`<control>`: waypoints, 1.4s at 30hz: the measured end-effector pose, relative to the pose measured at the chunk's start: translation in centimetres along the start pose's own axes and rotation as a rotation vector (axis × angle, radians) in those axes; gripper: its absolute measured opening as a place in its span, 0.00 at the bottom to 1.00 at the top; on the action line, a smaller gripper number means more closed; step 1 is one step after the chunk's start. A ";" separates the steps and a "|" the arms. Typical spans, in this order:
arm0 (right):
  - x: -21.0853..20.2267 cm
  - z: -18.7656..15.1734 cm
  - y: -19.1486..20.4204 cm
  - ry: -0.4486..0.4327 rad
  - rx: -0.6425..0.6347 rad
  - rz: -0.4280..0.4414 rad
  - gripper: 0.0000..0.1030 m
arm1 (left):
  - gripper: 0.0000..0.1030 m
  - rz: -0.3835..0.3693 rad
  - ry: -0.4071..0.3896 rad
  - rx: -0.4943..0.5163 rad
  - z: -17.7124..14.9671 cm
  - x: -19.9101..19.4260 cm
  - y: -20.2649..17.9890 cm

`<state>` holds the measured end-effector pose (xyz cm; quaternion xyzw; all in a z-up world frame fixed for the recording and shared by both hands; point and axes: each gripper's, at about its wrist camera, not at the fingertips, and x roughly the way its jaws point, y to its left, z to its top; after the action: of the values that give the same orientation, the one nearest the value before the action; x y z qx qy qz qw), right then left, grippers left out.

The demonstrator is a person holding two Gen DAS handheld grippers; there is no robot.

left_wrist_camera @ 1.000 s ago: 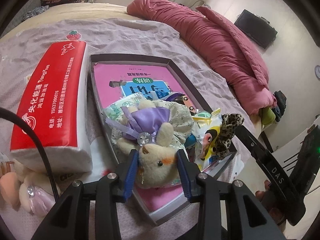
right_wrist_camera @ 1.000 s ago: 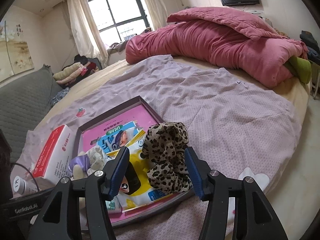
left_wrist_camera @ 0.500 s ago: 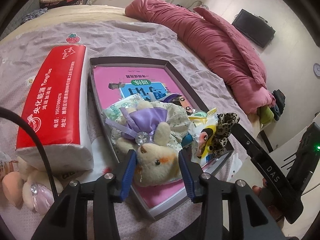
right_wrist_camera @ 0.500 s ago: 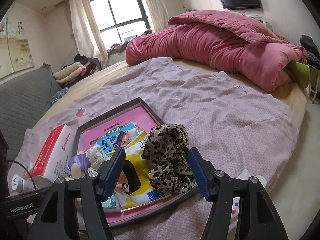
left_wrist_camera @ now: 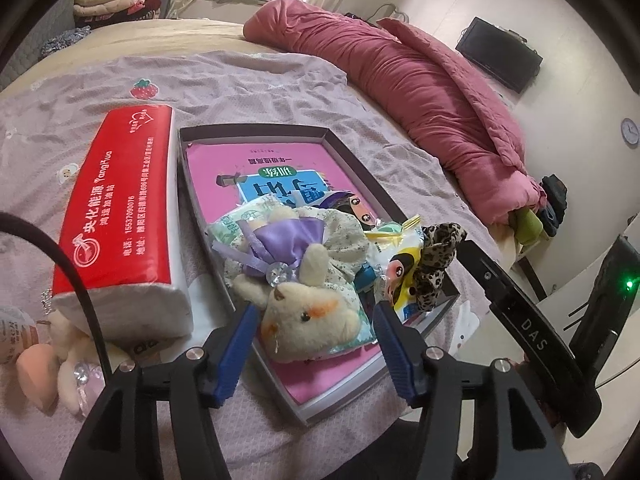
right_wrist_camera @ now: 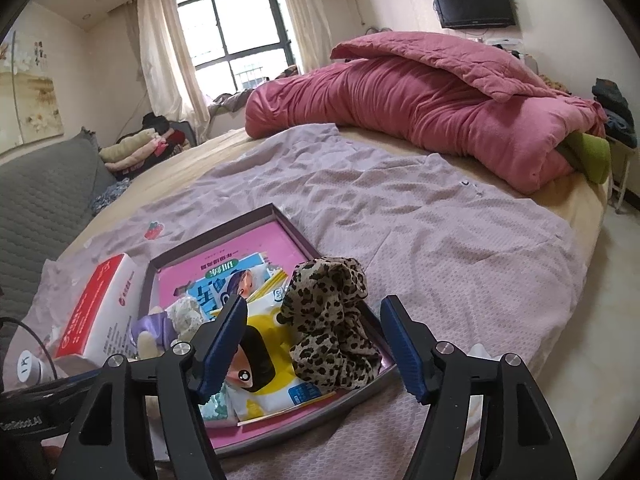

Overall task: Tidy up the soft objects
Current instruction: 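Move both open tools back over the remaining items beside the tray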

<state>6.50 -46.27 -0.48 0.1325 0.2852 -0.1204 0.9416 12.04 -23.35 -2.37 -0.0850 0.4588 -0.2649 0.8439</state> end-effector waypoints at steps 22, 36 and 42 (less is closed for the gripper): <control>-0.8 -0.1 0.3 -0.003 -0.010 -0.061 0.72 | 0.64 0.027 -0.038 -0.028 -1.2 -5.3 1.7; -3.1 -0.3 3.1 -0.058 -0.045 -0.021 0.72 | 0.64 0.057 -0.069 -0.047 -2.7 -9.5 3.9; -5.0 -0.4 5.9 -0.096 -0.093 0.041 0.72 | 0.64 0.087 -0.099 -0.085 -3.2 -12.6 6.3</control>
<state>4.06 -39.88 3.15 0.0886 0.2423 -0.0940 0.9616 6.19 -11.11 2.53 -0.1137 0.4307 -0.2037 0.8719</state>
